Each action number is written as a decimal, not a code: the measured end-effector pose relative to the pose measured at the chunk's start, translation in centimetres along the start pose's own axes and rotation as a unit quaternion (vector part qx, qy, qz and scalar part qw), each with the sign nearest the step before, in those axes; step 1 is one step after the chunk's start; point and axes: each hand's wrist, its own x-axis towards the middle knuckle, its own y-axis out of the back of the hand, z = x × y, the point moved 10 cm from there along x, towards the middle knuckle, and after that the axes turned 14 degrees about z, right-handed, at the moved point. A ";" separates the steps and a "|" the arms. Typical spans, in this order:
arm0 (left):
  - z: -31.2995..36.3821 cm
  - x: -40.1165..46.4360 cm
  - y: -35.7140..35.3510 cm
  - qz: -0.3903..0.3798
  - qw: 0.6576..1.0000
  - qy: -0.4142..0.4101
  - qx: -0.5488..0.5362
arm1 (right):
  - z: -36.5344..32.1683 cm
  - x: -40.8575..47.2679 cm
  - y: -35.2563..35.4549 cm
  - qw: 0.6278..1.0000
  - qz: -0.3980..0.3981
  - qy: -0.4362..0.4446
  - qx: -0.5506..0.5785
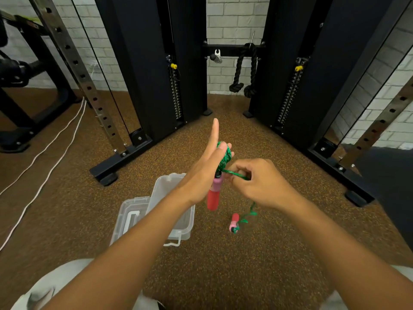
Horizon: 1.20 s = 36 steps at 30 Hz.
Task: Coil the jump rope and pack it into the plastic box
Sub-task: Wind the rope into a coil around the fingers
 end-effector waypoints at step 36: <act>1.1 -0.6 1.2 -0.061 0.936 0.167 -0.303 | 4.1 1.5 3.2 0.967 0.114 -0.116 0.196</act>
